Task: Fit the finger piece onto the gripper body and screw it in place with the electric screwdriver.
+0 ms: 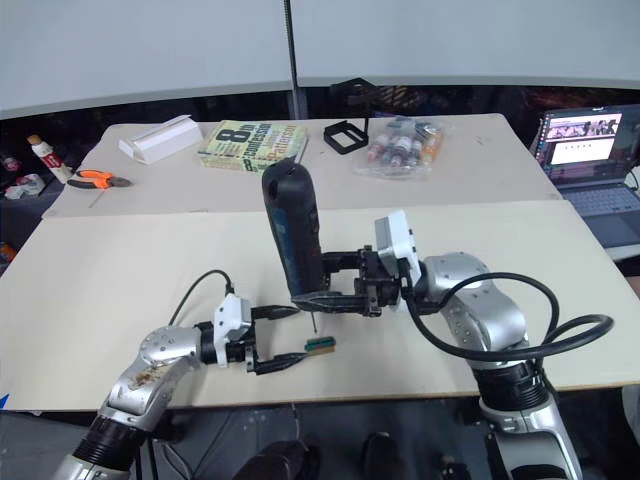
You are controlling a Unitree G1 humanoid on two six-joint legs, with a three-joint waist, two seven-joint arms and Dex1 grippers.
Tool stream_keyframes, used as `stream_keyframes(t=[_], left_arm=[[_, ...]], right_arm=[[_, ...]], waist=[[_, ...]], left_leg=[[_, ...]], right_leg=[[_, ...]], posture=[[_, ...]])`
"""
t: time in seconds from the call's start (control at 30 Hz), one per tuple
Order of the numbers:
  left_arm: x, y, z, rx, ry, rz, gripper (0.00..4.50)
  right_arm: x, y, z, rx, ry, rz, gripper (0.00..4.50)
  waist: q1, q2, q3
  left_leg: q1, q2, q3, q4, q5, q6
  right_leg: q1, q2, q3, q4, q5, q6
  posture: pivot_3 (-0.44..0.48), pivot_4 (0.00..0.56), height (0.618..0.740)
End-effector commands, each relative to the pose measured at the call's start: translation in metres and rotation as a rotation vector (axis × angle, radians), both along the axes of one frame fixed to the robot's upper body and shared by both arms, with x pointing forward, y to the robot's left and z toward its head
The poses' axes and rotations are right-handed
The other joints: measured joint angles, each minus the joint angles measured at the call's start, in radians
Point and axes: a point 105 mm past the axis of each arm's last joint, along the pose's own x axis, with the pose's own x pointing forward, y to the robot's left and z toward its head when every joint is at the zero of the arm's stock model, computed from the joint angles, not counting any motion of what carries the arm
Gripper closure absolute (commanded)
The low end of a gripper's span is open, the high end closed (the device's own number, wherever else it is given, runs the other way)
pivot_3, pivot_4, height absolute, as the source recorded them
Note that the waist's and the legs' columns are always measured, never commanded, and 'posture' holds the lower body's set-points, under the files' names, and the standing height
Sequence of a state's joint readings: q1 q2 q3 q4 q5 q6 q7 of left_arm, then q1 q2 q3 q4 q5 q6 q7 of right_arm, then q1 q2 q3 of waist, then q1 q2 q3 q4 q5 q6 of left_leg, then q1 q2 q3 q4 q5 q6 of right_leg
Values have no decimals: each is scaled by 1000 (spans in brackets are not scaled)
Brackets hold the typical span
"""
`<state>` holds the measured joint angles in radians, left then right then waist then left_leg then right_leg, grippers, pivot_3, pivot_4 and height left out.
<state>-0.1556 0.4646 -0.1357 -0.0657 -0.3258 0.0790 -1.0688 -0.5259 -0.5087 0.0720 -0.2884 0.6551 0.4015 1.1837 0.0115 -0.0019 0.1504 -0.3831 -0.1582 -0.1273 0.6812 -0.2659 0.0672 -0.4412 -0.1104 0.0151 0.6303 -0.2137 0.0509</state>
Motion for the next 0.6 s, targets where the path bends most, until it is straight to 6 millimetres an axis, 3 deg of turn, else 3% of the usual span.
stream_keyframes(t=[0.03, 0.33, 0.6], left_arm=[[-3, 7, 17, -40, -66, 29, 62], [-3, 35, 23, -72, -72, 257, 62], [17, 9, 6, -30, -75, 309, 62]], right_arm=[[-10, -7, 27, 65, -71, 17, 2637], [-15, -35, 40, 16, -104, -31, 2637], [-12, -49, 48, 2, -130, -77, 2637]], waist=[[0, 0, 0], [1, 0, 0], [6, 0, 0]], left_leg=[[0, 0, 0, 0, 0, 0], [0, 0, 0, 0, 0, 0], [0, 0, 0, 0, 0, 0]], right_leg=[[0, 0, 0, 0, 0, 0], [1, -1, 0, 0, 0, 0], [1, -2, 0, -1, 0, 0]], posture=[[0, 150, 740], [0, 150, 740], [0, 150, 740]])
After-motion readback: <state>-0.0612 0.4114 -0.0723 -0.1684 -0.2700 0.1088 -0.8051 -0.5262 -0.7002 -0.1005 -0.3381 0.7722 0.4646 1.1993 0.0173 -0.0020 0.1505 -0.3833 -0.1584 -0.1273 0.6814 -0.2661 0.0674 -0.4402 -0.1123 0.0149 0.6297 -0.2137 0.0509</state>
